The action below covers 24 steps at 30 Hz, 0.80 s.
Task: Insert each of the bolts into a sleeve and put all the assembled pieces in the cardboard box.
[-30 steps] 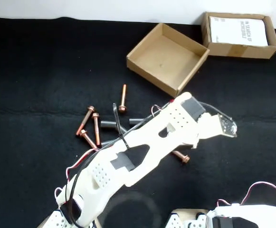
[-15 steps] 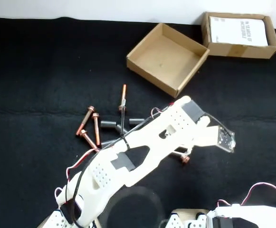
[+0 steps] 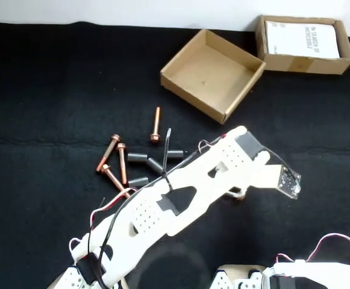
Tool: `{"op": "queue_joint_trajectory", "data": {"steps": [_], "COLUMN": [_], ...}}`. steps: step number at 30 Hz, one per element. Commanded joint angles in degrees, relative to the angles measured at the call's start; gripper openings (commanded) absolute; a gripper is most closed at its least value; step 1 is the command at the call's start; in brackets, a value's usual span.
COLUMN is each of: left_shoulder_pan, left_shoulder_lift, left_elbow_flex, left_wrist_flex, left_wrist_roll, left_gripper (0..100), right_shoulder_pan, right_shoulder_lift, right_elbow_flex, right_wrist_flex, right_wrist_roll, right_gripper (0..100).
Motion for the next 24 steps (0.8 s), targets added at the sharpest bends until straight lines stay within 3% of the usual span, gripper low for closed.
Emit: {"op": "queue_joint_trajectory", "data": {"steps": [1, 7, 24], "left_shoulder_pan": [2.59, 3.38, 1.36], "left_shoulder_lift": [0.84, 1.10, 7.52], "left_elbow_flex": [-3.91, -9.36, -10.24], "left_wrist_flex": [0.18, 4.40, 4.13], "left_wrist_roll": [-0.70, -0.70, -0.79], "left_gripper": [14, 14, 13], "right_shoulder_pan": [0.04, 0.40, 0.13], "right_shoulder_lift": [0.75, 2.86, 2.86], "right_elbow_flex": [-0.48, -0.48, -4.97], "right_wrist_flex": [-0.84, -3.12, -3.12], "right_wrist_roll": [2.11, 2.20, 3.78], "right_gripper": [0.7, 0.7, 0.7]}}
